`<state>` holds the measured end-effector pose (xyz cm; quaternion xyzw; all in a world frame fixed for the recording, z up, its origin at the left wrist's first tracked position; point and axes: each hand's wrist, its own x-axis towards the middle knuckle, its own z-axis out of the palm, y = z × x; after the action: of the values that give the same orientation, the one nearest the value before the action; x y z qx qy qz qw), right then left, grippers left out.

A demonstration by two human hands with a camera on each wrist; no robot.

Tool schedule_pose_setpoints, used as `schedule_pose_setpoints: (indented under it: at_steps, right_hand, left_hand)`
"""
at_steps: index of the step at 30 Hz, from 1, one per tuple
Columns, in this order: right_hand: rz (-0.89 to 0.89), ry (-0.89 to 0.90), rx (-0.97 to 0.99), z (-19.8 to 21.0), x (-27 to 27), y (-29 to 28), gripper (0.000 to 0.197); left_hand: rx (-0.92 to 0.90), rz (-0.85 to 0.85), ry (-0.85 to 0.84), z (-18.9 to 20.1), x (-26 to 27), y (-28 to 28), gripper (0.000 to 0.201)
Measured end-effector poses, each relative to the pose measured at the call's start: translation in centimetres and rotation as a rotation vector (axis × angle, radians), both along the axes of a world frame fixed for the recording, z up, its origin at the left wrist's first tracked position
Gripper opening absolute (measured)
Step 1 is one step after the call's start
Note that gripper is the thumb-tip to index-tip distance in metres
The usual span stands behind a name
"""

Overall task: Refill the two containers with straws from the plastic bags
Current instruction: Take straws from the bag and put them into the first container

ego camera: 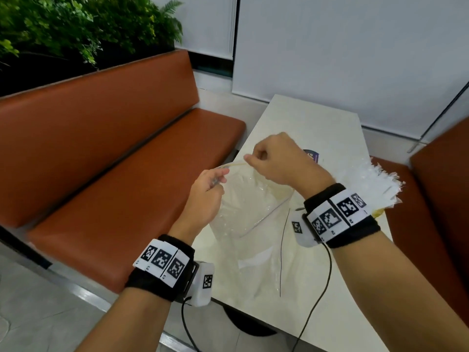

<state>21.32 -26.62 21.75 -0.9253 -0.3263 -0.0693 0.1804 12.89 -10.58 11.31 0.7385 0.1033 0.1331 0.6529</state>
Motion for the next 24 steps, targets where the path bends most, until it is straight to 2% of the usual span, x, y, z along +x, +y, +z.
schedule_pose_setpoints:
  at_steps: [1,3,5,7,10,17,21,24]
  right_hand:
    - [-0.027,0.030,-0.169,-0.5,-0.9,0.3,0.030]
    - [-0.066,0.027,-0.438,-2.1,-2.0,0.8,0.053]
    - [-0.090,0.035,-0.544,-4.0,-2.5,1.5,0.070]
    - [-0.113,0.007,-0.533,-5.7,-2.8,2.1,0.072]
    - [-0.124,-0.080,-0.499,-7.2,-2.8,2.3,0.057]
    - [-0.025,-0.180,-0.514,-8.6,-2.4,1.9,0.039]
    - [0.001,-0.116,-0.406,-7.8,-1.8,1.5,0.035]
    - [0.044,-0.147,-0.283,-5.8,-1.9,1.2,0.032]
  left_hand:
    - [-0.001,-0.003,-0.001,0.1,-0.1,-0.1,0.051]
    - [0.013,-0.008,0.003,0.2,-0.4,-0.3,0.049]
    - [0.036,-0.003,0.000,0.3,-0.6,-0.5,0.050]
    - [0.065,0.007,-0.009,0.5,-0.7,-0.6,0.051]
    - [0.065,0.012,-0.027,0.4,-0.8,-0.6,0.051]
    - [0.029,0.014,-0.029,0.3,-1.2,-0.2,0.052]
    - [0.060,0.004,-0.020,0.0,-1.4,0.2,0.049]
    - [0.178,-0.029,0.006,-0.2,-1.6,0.3,0.057]
